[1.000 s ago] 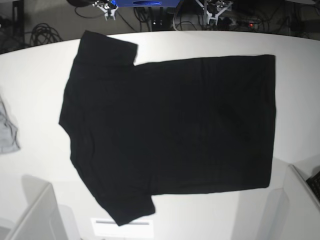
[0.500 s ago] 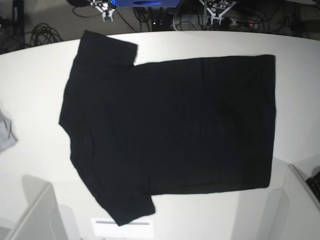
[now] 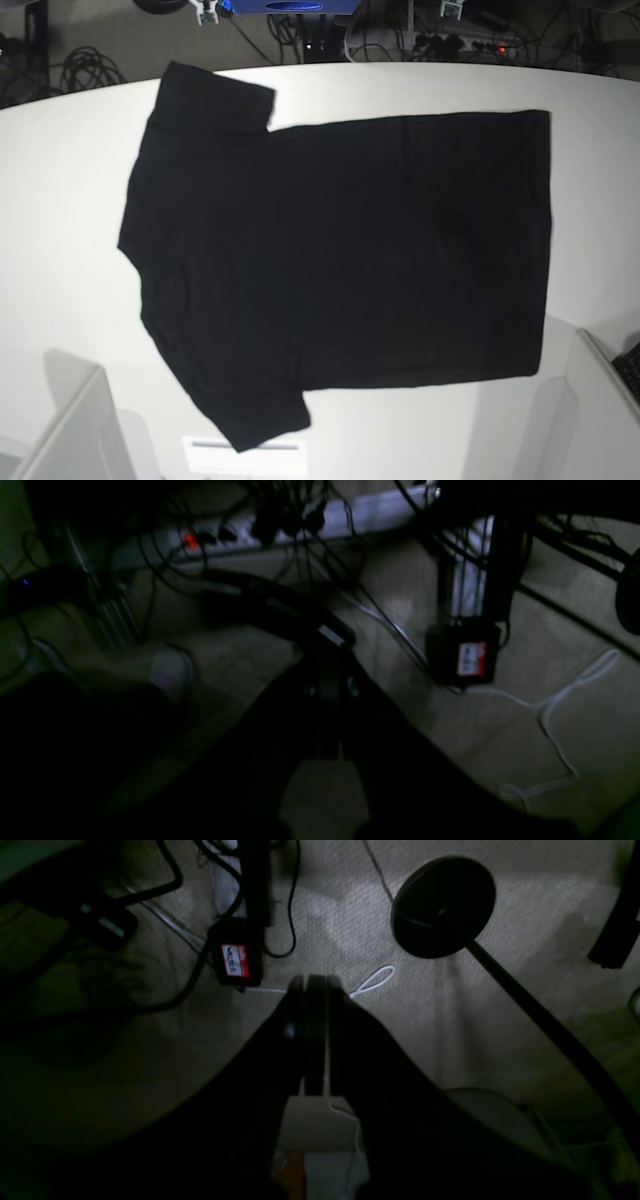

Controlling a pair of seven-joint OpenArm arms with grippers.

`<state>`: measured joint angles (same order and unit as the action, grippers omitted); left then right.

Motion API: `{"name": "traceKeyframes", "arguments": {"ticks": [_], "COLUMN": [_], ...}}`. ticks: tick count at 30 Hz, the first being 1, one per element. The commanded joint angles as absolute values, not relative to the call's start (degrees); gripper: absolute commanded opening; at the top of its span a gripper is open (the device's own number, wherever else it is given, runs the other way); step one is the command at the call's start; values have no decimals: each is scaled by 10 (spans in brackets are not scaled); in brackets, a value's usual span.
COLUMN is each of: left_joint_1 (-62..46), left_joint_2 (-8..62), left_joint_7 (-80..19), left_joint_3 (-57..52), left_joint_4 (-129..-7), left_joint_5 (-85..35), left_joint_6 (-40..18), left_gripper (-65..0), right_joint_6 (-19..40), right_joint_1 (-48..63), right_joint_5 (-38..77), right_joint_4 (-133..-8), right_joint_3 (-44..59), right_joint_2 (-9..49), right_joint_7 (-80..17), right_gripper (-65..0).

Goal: Fold the T-shirt properly

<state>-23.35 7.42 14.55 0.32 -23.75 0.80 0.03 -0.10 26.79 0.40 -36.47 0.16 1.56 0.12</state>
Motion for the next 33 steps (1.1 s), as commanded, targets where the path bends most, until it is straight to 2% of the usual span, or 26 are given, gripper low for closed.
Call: {"name": "traceKeyframes", "arguments": {"ticks": [1,4,12,17,21,27,33], "left_joint_1": [-259,-309,-440,-515,-564,-617,-655], "left_joint_2": [88,99,145,159,158,172,173], "left_joint_7": [168,218,261,262,262,262,262], "left_joint_3": [3,1,-5,-12,-51,-98,-124], "left_joint_4": [-251,-305,-482,-605,-697,-789,-854], "left_joint_5": [7,7,0,-2,-58,-85,-88], "left_joint_6": [3,3,3,5,5,5,5], "left_gripper": [-650,-650,-650,-650,-650,-650,-650], "right_joint_6": [-1,-2,0,0,-1,0,0], "right_joint_1": [287,337,420,471,507,537,574], "right_joint_5": [6,6,6,6,6,6,6], "right_joint_4": [-393,-472,-595,-675,-747,-806,-864], "right_joint_3": [3,9,138,142,142,178,186], "right_joint_2": [17,15,-18,-19,-24,-58,-60], "right_joint_7": [5,5,5,5,1,0,0], "right_gripper": [-650,-650,-650,-650,-650,-650,-650]}}
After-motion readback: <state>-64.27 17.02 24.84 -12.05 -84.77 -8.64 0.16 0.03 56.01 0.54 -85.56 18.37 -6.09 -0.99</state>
